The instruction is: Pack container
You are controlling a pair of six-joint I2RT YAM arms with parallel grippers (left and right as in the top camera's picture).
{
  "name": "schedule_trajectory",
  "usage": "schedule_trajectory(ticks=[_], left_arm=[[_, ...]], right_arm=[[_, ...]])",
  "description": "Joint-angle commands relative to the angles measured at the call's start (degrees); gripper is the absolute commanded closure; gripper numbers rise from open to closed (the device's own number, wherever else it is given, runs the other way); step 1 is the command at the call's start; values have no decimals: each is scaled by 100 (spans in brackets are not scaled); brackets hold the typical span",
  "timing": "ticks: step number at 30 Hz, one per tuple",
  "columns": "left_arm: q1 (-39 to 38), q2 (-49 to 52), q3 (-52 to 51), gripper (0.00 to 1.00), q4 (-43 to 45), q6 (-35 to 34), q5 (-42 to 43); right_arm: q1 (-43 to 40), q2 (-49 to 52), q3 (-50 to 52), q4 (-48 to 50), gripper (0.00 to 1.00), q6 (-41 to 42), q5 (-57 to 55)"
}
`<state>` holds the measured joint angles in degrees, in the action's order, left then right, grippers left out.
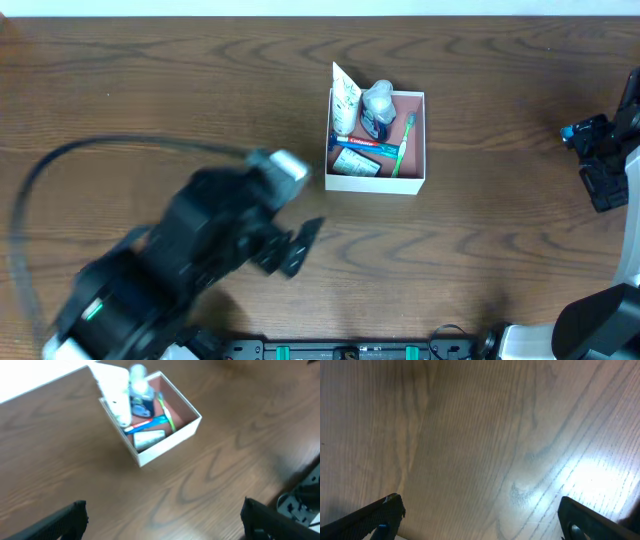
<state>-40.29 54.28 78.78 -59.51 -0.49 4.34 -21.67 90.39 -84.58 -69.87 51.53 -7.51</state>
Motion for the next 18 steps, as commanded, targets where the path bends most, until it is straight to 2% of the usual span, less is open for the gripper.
schedule_trajectory(ticks=[1,8,18], left_arm=[[-2,-463,31,2,-319,-240,-374],[-2,-1163,31,2,-951,-240,-374],[-2,-1244,31,2,-1143,-240,-374]], right_arm=[[-44,28,-4,-17,1,72,-63],[-44,28,-4,-17,1,72,-63],[-44,28,-4,-17,1,74,-63]])
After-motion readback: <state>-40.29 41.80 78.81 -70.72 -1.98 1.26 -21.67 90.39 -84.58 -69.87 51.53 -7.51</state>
